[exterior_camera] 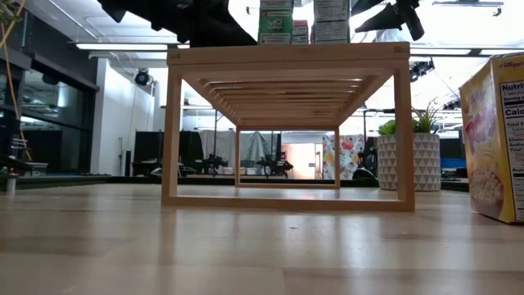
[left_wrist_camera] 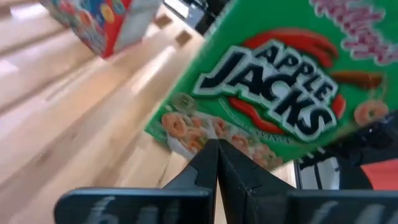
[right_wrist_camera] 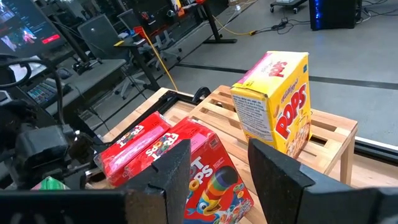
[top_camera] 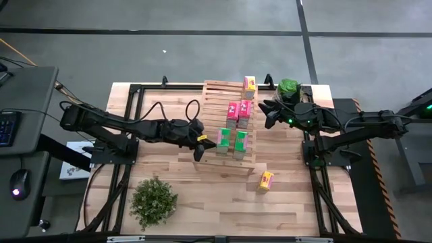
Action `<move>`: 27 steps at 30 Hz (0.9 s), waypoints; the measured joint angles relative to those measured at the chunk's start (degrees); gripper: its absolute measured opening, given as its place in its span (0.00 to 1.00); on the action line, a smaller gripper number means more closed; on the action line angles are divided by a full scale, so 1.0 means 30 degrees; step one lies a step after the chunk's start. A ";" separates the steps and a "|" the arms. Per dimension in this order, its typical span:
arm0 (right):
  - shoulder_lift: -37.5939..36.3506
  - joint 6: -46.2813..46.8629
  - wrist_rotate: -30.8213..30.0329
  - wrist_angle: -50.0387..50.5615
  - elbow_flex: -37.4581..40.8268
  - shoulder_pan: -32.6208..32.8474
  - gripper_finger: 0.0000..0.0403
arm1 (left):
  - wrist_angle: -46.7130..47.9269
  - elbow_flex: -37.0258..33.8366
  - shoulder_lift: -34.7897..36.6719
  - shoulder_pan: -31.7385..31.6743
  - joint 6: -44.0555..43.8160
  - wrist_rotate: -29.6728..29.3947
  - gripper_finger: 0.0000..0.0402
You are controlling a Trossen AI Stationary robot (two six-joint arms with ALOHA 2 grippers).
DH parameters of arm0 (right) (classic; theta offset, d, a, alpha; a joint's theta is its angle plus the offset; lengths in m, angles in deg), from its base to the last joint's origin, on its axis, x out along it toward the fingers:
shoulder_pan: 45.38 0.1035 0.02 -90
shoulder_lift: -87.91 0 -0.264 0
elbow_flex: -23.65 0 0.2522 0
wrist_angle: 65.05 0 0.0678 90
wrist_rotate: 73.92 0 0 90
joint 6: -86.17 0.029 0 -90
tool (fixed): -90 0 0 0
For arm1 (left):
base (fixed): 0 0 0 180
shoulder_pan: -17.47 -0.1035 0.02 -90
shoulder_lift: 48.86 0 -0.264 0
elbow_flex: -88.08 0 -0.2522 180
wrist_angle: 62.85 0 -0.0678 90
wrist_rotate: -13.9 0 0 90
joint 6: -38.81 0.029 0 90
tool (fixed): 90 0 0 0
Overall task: Stack cereal on shelf
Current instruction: Put the green cereal box on the shelf aligned with other green cereal box
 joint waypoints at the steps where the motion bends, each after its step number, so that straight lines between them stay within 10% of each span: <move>1: 0.0001 0.0000 0.0000 -0.0001 0.0000 -0.0007 0.38 | -0.0150 0.0000 0.0000 -0.0071 0.0008 -0.0015 0.00; 27: 0.0000 0.0000 0.0000 -0.0001 0.0000 -0.0004 0.38 | -0.0003 0.0000 0.0007 -0.0331 0.0177 0.0144 0.00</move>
